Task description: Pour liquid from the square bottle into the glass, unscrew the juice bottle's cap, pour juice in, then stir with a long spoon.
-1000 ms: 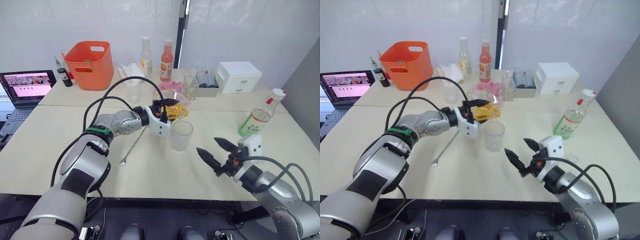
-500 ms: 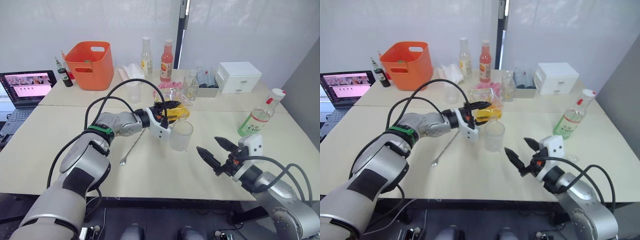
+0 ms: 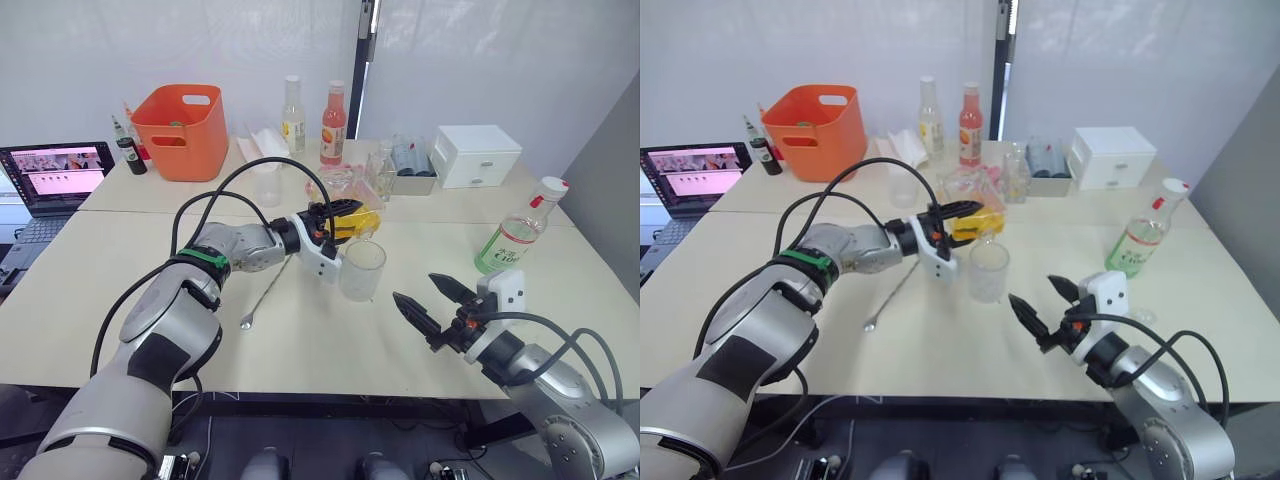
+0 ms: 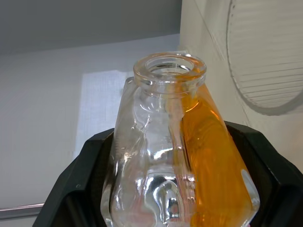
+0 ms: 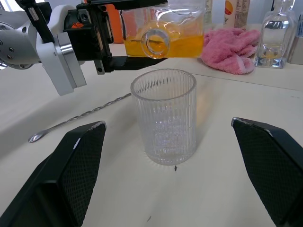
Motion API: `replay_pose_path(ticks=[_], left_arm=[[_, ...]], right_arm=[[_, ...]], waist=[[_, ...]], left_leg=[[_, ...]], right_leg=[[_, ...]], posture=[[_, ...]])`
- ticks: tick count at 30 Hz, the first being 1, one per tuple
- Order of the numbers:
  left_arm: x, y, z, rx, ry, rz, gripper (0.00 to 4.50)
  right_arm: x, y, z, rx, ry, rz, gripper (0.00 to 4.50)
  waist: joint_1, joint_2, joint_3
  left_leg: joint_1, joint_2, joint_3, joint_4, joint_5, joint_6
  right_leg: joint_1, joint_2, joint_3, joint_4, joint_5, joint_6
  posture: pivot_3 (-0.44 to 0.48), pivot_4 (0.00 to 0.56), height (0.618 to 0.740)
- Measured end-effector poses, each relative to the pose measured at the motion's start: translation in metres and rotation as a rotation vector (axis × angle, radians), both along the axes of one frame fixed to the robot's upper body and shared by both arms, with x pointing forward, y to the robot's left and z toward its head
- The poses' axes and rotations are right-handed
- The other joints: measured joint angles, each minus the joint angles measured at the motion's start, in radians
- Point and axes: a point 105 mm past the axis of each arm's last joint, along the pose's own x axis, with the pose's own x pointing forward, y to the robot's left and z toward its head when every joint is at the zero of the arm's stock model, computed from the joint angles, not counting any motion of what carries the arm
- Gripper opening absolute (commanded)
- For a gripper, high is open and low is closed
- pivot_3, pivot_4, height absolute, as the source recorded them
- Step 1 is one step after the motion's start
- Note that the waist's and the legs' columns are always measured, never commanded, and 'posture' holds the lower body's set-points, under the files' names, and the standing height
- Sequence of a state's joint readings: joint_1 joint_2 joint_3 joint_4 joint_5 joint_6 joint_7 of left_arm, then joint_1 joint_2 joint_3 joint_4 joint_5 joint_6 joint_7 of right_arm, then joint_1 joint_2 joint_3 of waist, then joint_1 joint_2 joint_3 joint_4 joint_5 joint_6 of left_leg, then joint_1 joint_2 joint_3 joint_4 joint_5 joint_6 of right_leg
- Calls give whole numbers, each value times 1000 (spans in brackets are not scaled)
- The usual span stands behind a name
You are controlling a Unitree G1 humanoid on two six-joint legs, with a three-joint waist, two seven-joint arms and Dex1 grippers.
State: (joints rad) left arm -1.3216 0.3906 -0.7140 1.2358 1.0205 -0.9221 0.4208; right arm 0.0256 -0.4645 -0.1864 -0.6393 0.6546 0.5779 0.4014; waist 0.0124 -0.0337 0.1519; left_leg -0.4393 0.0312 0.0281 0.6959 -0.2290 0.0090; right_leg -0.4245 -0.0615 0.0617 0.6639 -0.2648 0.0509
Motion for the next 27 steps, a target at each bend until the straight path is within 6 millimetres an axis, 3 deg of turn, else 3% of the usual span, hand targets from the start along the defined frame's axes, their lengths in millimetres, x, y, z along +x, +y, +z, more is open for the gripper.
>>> replay_pose_path(ticks=[27], left_arm=[[2,-1,0,29,-65,8,2803]], right_arm=[[-1,2,4,29,-7,-6,4500]], waist=[[0,0,0]], left_leg=[[0,0,0,0,0,0]], right_leg=[[0,0,0,0,0,0]], posture=[[0,150,715]])
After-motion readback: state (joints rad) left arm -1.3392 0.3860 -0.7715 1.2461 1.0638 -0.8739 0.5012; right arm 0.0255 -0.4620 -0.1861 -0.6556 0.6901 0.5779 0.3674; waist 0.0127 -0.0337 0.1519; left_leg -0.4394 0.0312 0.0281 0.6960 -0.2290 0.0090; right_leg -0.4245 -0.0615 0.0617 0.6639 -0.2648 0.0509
